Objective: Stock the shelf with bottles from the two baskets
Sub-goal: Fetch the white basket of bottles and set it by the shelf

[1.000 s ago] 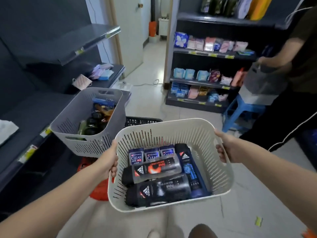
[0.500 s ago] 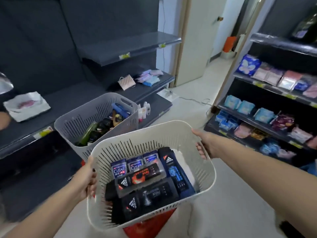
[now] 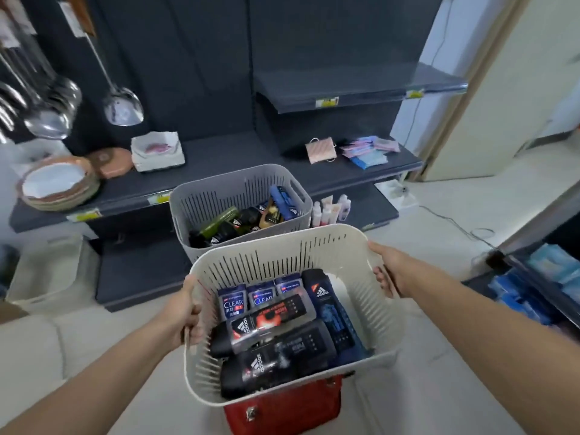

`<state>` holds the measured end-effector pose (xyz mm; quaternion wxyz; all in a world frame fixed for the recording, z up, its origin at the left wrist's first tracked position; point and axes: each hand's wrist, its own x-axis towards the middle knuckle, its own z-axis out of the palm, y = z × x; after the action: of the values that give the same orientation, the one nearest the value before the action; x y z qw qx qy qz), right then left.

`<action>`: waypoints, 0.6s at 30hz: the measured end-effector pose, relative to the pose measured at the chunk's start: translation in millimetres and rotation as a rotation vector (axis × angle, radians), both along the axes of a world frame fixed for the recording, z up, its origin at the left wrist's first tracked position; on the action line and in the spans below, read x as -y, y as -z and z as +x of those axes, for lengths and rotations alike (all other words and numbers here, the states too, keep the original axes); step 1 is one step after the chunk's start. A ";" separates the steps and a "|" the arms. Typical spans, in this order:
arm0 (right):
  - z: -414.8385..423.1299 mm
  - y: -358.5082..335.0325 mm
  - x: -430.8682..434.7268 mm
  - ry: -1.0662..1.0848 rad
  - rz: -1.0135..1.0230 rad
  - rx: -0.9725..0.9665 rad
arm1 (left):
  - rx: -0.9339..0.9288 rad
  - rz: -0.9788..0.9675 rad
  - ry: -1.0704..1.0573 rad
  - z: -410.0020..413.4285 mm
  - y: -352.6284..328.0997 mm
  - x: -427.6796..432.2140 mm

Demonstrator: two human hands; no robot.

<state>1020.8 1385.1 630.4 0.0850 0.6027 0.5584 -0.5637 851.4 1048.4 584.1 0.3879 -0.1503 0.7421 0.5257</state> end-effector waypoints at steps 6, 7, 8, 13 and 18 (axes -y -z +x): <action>-27.4 37.5 -24.1 -0.107 -0.074 -0.008 | 0.021 -0.079 -0.167 6.6 26.3 -8.4; -30.7 42.7 -24.6 -0.123 -0.078 -0.002 | 0.024 -0.093 -0.183 8.4 31.1 -7.7; -34.1 47.5 -23.9 -0.141 -0.085 0.004 | 0.023 -0.103 -0.206 10.0 36.4 -6.6; -46.6 68.5 -25.7 -0.164 -0.074 -0.015 | 0.015 -0.133 -0.258 11.5 45.4 -7.9; -54.1 69.1 -33.4 -0.181 -0.087 0.009 | 0.031 -0.130 -0.276 6.5 38.1 -17.2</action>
<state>966.7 1418.4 561.3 0.1641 0.5478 0.5854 -0.5747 857.9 1065.6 546.1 0.3129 -0.2836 0.7406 0.5226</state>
